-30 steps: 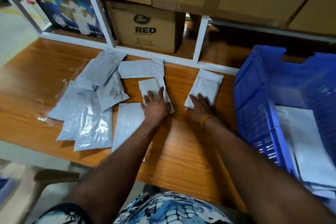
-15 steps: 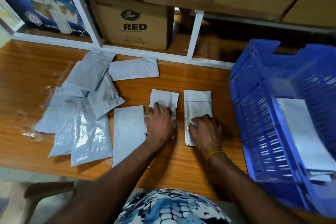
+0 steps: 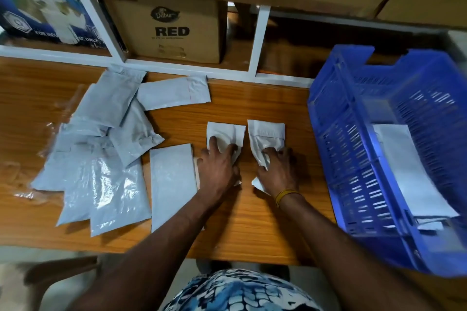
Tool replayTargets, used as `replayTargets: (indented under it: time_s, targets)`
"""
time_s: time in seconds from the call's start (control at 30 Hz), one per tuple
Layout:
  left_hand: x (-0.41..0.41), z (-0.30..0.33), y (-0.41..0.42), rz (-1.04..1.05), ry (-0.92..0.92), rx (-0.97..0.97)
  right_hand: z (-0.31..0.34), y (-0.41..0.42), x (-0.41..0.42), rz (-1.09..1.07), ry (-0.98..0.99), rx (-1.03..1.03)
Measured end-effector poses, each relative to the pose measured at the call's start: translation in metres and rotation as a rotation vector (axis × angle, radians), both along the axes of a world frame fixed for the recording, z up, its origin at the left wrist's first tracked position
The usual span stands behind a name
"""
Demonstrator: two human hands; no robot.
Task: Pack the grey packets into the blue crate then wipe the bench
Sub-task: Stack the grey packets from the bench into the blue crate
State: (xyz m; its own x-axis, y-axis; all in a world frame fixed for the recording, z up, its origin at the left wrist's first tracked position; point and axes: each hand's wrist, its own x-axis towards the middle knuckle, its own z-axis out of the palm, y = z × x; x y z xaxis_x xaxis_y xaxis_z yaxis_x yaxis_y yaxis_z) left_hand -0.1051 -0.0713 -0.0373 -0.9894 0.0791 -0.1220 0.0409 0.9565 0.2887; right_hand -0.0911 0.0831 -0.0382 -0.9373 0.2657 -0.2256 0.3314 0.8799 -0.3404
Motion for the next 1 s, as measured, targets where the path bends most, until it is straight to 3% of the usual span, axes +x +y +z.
replayTargets:
  time_s: [0.17,0.47,0.63,0.83,1.0]
  targets:
    - [0.011,0.013,0.010,0.083,0.010,0.222,0.031,0.011,0.012,-0.058,0.191,-0.053]
    - [0.037,0.093,0.060,0.220,0.315,0.552,0.132,0.049,0.038,0.008,0.600,-0.163]
    - [0.066,0.148,0.106,0.180,0.470,0.741,0.178,0.096,0.070,-0.036,0.798,-0.148]
    - [0.095,0.180,0.180,0.065,0.513,0.827,0.199,0.163,0.101,-0.093,0.885,-0.143]
    - [0.102,0.187,0.245,0.045,0.499,0.743,0.194,0.223,0.109,-0.159,0.892,-0.125]
